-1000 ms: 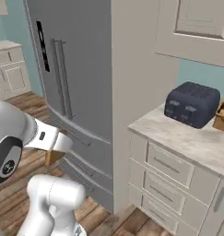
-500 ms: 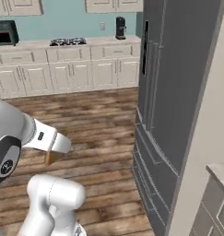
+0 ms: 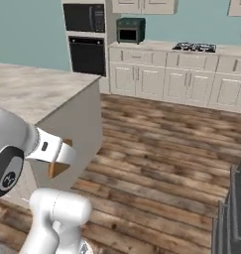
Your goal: Start the toaster. Once the lever pops up, take the bread to the plate on the dining counter.
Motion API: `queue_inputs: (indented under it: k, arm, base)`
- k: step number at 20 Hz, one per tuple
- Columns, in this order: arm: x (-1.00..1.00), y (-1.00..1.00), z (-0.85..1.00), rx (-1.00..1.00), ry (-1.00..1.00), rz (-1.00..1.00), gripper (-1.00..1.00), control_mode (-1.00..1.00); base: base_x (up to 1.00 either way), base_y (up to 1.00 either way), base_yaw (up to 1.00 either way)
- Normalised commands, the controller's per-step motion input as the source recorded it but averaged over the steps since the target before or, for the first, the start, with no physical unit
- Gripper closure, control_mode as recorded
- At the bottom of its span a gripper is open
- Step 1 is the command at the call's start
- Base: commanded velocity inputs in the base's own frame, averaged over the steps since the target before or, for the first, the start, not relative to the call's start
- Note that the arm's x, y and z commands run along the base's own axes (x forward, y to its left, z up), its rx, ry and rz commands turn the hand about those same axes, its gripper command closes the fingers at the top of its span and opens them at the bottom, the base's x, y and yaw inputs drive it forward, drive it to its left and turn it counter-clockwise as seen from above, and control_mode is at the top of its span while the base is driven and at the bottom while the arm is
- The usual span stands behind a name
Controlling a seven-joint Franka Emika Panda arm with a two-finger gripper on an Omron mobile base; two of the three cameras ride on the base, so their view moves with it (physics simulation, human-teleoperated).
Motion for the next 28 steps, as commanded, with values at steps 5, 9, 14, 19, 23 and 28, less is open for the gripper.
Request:
queue_inputs:
  k: [5, 9, 14, 19, 23, 28]
  arm:
    - [0.0, 0.0, 0.0, 0.0, 0.0, 0.0, 1.0, 1.0]
    - [0.0, 0.0, 0.0, 0.0, 0.0, 0.0, 1.0, 1.0]
    - [0.0, 0.0, 0.0, 0.0, 0.0, 0.0, 1.0, 1.0]
    - [0.0, 0.0, 0.0, 0.0, 0.0, 0.0, 1.0, 1.0]
    - [0.0, 0.0, 0.0, 0.0, 0.0, 0.0, 1.0, 1.0]
    - [0.0, 0.0, 0.0, 0.0, 0.0, 0.0, 1.0, 1.0]
  base:
    - [0.03, 0.11, 0.82]
    - [0.07, 0.08, 0.78]
    - [0.18, 0.06, 0.78]
    - [0.44, 0.06, 0.76]
    - [0.68, 0.0, 0.74]
    - [0.77, 0.0, 0.7]
